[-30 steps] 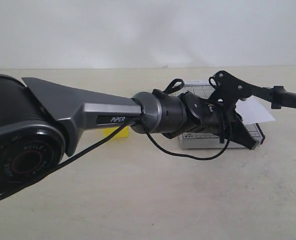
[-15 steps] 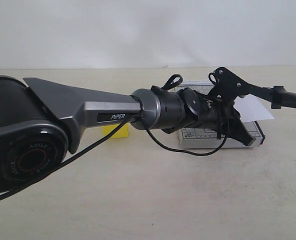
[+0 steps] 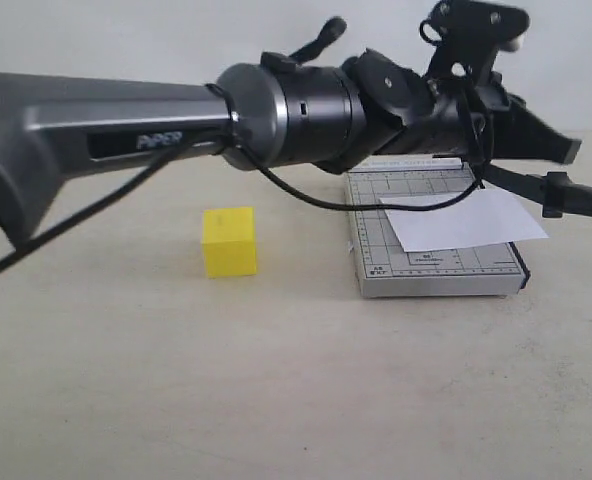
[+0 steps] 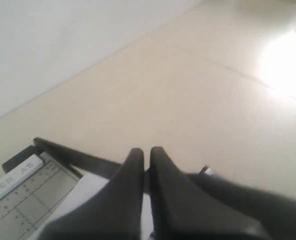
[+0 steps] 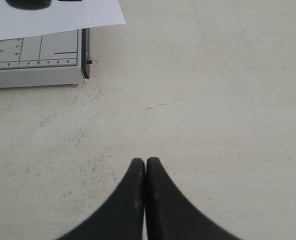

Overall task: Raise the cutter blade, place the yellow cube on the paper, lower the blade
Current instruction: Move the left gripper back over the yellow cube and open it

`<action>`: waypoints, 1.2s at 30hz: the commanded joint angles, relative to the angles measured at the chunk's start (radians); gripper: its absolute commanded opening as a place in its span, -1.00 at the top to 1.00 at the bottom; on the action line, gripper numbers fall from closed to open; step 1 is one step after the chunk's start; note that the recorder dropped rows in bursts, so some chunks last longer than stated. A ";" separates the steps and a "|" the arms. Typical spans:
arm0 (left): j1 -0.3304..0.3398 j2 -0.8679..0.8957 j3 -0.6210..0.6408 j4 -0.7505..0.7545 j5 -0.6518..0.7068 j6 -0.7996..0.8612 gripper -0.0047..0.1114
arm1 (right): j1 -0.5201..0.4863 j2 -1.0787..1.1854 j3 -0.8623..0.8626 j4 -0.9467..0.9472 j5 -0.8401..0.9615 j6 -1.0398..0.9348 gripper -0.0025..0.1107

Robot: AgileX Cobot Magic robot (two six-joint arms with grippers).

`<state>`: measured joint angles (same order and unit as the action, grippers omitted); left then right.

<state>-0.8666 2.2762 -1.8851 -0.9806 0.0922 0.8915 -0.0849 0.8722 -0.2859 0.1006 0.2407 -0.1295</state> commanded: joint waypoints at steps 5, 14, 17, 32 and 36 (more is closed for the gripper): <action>-0.060 -0.248 0.376 -0.051 -0.326 -0.166 0.84 | -0.004 -0.004 -0.006 -0.002 0.018 -0.002 0.96; -0.057 -0.593 0.963 -0.173 -0.557 -0.018 0.84 | -0.004 -0.004 -0.006 0.012 -0.004 0.032 0.96; -0.037 -0.628 1.030 -0.299 -0.625 0.080 0.78 | -0.004 -0.004 -0.006 0.050 -0.004 0.038 0.96; 0.019 -0.479 1.003 -0.352 -0.864 0.117 -0.79 | -0.002 -0.004 -0.006 0.078 0.026 0.007 0.96; 0.026 -0.382 0.873 -0.320 -0.847 0.313 -0.79 | -0.002 -0.004 -0.006 0.078 0.026 0.007 0.96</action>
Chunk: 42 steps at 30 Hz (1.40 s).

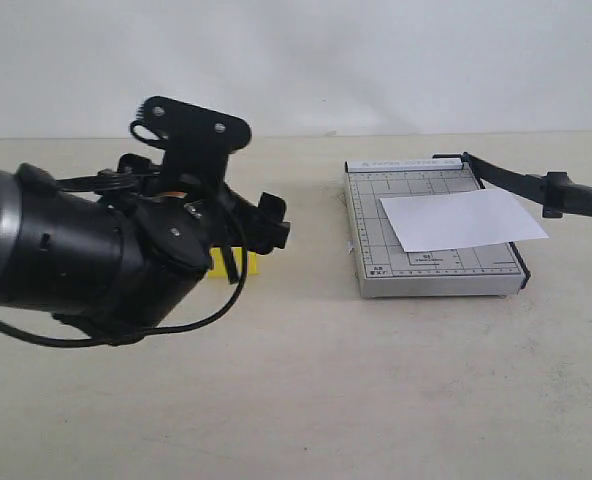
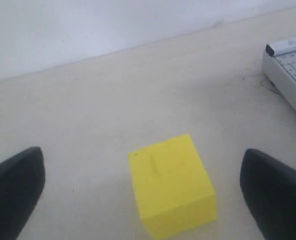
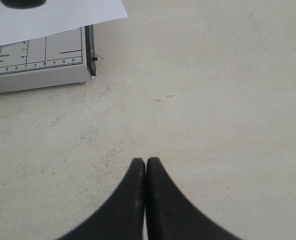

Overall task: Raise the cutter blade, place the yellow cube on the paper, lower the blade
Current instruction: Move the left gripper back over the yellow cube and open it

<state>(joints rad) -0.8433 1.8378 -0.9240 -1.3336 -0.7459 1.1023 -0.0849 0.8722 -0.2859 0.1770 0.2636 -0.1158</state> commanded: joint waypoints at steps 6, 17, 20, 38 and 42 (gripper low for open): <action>0.057 0.206 -0.270 0.033 -0.005 -0.013 -0.79 | -0.002 -0.004 -0.006 0.001 0.003 -0.006 0.96; 0.072 0.329 -0.391 -0.092 -0.163 0.038 -0.79 | -0.002 -0.004 -0.006 0.001 0.005 -0.006 0.96; 0.091 0.349 -0.391 -0.101 -0.163 -0.026 -0.79 | -0.002 -0.004 -0.006 0.001 0.007 -0.006 0.96; 0.113 0.488 -0.391 -0.122 -0.034 -0.029 -0.70 | 0.037 -0.004 -0.006 0.027 0.009 -0.005 0.96; 0.113 0.482 -0.391 -0.196 -0.029 0.012 0.04 | 0.039 -0.004 -0.006 0.027 -0.008 -0.009 0.96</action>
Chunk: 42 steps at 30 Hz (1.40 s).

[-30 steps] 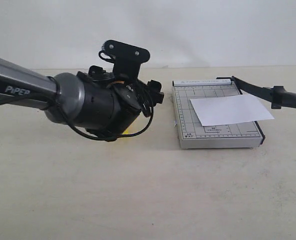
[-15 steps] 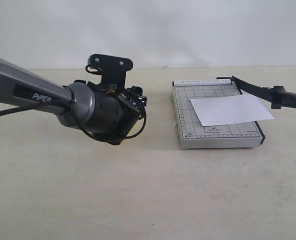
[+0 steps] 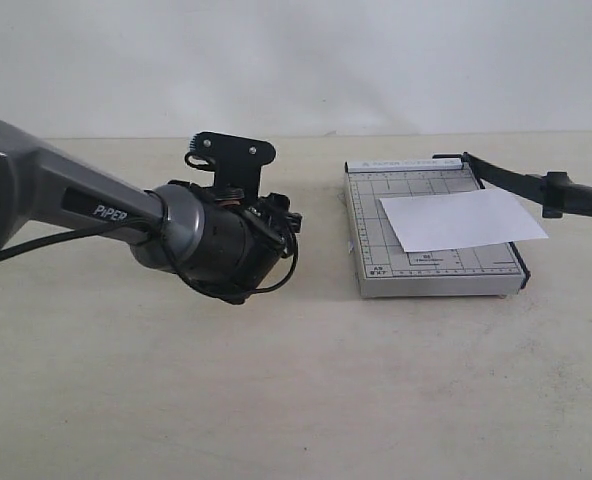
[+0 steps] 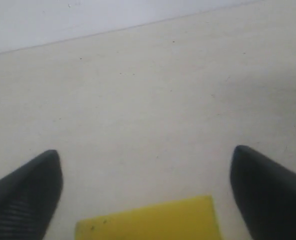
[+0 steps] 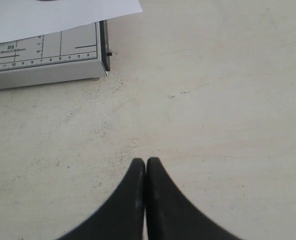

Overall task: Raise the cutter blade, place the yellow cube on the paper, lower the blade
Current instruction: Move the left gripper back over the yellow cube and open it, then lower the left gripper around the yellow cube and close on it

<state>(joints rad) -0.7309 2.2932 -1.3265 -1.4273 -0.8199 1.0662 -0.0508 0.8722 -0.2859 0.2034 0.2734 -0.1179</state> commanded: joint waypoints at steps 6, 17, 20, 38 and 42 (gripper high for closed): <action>0.000 -0.003 0.012 -0.317 0.054 0.208 0.81 | 0.004 -0.004 -0.006 0.001 -0.016 -0.009 0.96; 0.000 -0.172 0.012 -0.307 -0.174 0.321 0.84 | 0.004 -0.004 -0.006 0.022 -0.010 -0.009 0.96; 0.000 -0.222 0.014 -0.317 -0.360 0.349 0.84 | 0.004 -0.004 -0.006 0.022 -0.002 -0.009 0.96; -0.002 -0.541 0.209 -0.317 0.399 0.372 0.84 | 0.004 -0.004 -0.006 0.034 0.005 -0.009 0.96; 0.000 -0.589 0.358 -0.317 0.494 0.376 0.84 | 0.004 -0.004 -0.006 0.034 0.007 -0.009 0.96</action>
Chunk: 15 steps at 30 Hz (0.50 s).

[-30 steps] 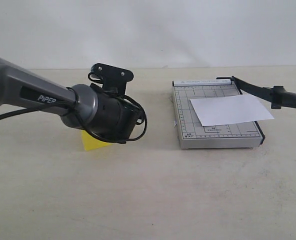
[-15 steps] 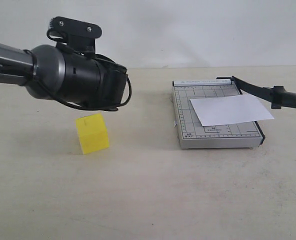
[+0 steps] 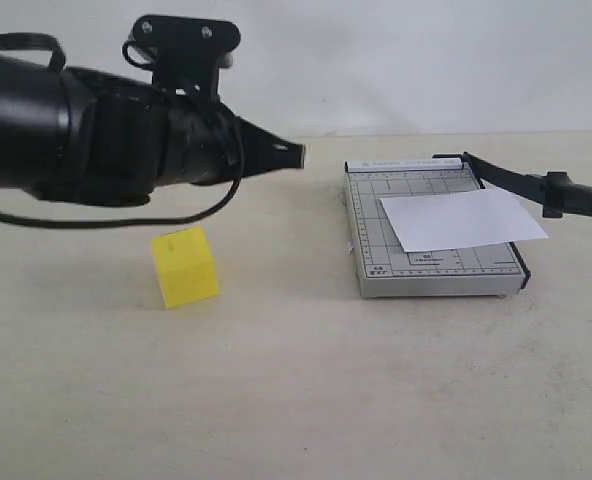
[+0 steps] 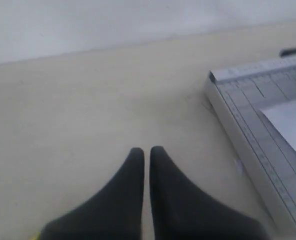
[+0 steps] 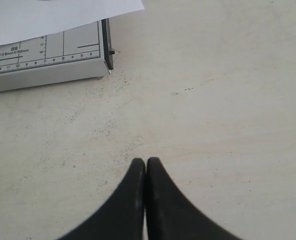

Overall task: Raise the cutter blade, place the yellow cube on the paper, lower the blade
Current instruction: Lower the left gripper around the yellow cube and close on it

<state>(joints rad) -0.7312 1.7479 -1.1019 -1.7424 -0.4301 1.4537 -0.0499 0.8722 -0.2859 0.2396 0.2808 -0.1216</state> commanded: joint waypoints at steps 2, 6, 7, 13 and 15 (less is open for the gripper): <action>0.001 -0.071 0.210 -0.002 0.080 -0.068 0.84 | 0.004 -0.004 -0.006 -0.002 -0.001 -0.006 0.96; 0.001 -0.124 0.348 -0.002 -0.114 -0.376 0.84 | 0.004 -0.004 -0.006 -0.002 -0.001 -0.006 0.96; 0.001 -0.130 0.363 -0.002 -0.147 -0.427 0.84 | 0.004 -0.004 -0.006 -0.002 -0.001 -0.006 0.96; 0.001 -0.137 0.371 -0.002 -0.162 -0.411 0.81 | 0.004 -0.004 -0.006 -0.002 0.004 -0.006 0.96; 0.001 -0.137 0.369 -0.002 -0.106 -0.376 0.65 | 0.004 -0.004 -0.006 -0.002 0.004 -0.006 0.96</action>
<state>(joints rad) -0.7295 1.6143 -0.7362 -1.7442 -0.5844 1.0577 -0.0499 0.8722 -0.2859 0.2396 0.2850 -0.1216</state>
